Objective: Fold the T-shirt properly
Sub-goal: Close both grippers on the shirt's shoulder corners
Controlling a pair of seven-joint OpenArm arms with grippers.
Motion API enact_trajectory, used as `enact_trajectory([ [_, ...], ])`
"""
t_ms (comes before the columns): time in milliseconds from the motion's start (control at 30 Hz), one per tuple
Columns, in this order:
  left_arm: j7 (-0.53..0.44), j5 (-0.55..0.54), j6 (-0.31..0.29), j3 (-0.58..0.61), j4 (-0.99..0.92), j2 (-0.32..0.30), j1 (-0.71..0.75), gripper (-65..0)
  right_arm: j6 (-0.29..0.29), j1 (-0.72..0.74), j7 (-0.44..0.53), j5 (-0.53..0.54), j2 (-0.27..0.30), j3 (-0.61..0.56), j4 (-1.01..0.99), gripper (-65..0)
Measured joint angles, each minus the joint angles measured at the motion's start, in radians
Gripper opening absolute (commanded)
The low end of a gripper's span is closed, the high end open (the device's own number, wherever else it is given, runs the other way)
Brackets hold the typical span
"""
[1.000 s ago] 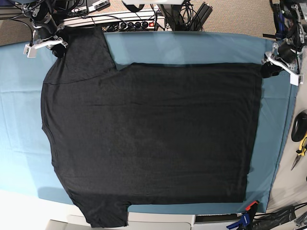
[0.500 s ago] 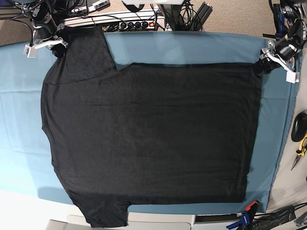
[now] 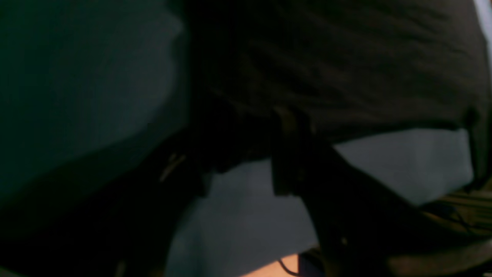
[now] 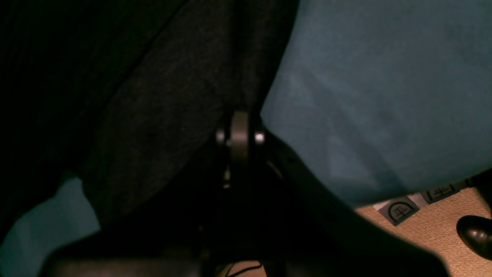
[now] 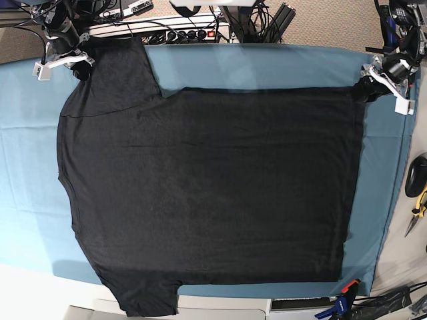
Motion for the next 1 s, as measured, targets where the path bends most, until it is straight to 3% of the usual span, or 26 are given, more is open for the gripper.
enact_trajectory([
  [200,-0.007,0.005,0.0,0.013,0.0,-0.001,0.0,-40.2,0.0,0.0,0.0,0.0,0.0,0.0,0.0,-65.0],
  [467,-0.079,0.006,-0.002,0.172,-0.009,0.011,-0.021,-42.0,0.0,0.0,0.0,0.0,0.0,0.0,0.0,-65.0],
  [600,-0.076,0.014,-0.001,0.172,-0.009,0.027,-0.029,-51.0,0.0,0.0,0.001,0.0,0.0,0.0,0.0,-65.0],
  [933,-0.048,0.029,0.0,0.069,-0.014,0.013,-0.025,-51.2,0.004,0.0,0.012,-0.014,0.0,0.0,0.0,-65.0],
  [1000,-0.045,0.04,0.007,0.051,-0.015,0.004,-0.023,-59.2,0.004,0.0,0.012,-0.014,0.0,0.0,0.0,-65.0],
])
